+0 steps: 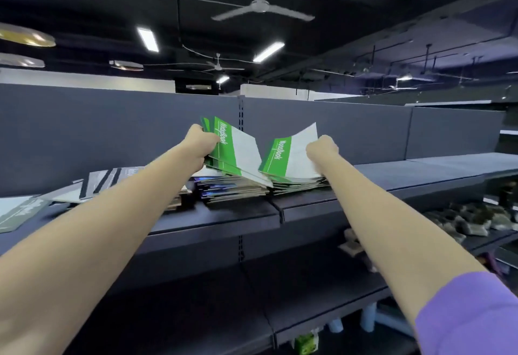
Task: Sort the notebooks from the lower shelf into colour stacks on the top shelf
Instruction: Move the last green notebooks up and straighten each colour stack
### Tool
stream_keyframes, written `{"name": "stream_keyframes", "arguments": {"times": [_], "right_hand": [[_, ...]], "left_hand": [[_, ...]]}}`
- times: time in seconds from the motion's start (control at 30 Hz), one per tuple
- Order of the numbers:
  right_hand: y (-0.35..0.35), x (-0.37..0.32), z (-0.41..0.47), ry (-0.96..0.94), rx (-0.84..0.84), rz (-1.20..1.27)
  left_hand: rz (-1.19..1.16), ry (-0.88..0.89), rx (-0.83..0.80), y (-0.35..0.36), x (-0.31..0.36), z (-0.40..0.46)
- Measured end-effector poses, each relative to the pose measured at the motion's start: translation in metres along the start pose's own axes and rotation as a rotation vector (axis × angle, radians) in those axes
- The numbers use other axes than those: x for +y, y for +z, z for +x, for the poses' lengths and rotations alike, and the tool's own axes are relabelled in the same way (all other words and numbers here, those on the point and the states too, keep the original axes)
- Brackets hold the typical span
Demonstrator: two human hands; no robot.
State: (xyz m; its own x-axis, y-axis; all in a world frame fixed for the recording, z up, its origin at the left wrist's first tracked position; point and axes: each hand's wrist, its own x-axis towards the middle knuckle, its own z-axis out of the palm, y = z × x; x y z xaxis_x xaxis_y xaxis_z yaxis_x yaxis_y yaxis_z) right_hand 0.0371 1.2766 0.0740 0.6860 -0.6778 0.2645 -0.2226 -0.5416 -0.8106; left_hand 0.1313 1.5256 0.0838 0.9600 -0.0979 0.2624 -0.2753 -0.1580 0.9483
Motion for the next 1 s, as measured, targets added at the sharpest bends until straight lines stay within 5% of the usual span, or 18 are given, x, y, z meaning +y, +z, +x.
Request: {"name": "stream_keyframes", "arguments": {"times": [0.13,0.2,0.4,0.67,1.0], "right_hand": [[-0.008,-0.019,0.027,-0.304,0.232,-0.196],[0.000,-0.024,0.035,-0.510,0.210,-0.445],[0.049,0.004,0.055,-0.434,-0.670,-0.610],[0.043,0.043,0.056,-0.721,-0.654,-0.645],[0.031,0.062,0.052,-0.795,-0.682,-0.674]], "left_hand": [[0.027,-0.042,0.088,0.004,0.000,0.021],[0.055,-0.059,0.113,0.009,-0.001,0.028],[0.135,-0.122,0.187,0.028,-0.003,0.027],[0.298,-0.175,0.250,0.044,-0.024,0.038],[0.267,-0.246,0.269,0.042,-0.033,0.042]]}}
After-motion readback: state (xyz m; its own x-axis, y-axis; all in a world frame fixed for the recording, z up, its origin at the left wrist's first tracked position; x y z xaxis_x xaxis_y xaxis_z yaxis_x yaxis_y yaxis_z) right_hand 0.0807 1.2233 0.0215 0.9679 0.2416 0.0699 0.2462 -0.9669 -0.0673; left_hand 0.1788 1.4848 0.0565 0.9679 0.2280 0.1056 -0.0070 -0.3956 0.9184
